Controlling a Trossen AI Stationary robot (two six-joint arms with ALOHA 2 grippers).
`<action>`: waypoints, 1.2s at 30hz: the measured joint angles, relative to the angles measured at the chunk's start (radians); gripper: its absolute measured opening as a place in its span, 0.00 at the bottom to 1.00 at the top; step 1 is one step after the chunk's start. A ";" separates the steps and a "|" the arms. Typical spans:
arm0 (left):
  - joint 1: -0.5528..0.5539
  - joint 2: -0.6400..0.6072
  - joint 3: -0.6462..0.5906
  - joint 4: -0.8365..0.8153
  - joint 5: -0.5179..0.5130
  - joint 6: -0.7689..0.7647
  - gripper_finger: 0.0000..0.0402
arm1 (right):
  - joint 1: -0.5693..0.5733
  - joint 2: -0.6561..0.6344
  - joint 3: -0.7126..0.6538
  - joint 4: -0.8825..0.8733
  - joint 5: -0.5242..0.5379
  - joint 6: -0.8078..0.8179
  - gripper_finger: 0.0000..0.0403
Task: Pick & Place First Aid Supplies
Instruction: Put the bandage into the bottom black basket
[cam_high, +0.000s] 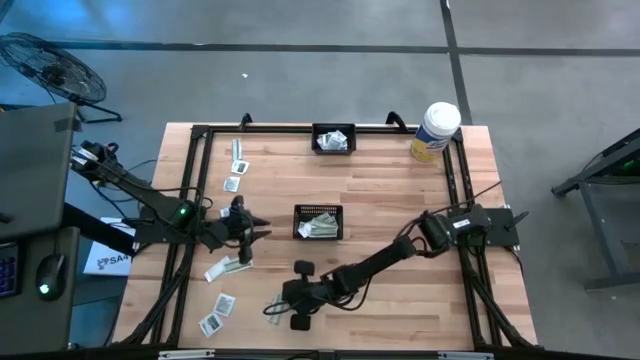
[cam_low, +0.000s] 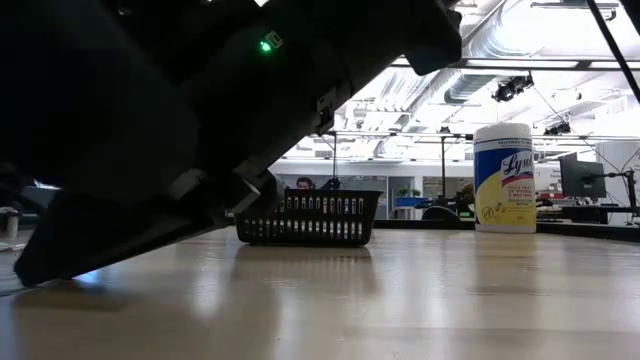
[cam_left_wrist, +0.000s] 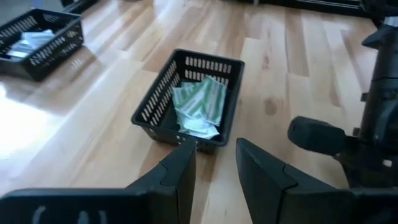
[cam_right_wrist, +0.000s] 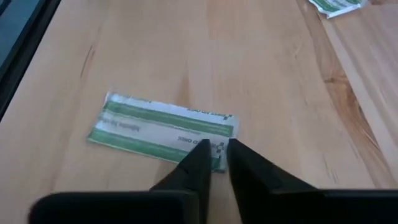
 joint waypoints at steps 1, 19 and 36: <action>0.000 0.000 0.000 0.000 -0.008 0.000 0.28 | -0.004 0.000 0.000 -0.004 -0.010 0.006 0.10; 0.000 0.000 0.000 -0.021 -0.041 0.018 0.28 | 0.024 -0.321 -0.005 -0.572 0.471 0.351 0.00; 0.000 0.000 0.000 -0.029 -0.055 0.018 0.28 | -0.152 -0.362 -0.205 -0.642 0.588 0.796 0.00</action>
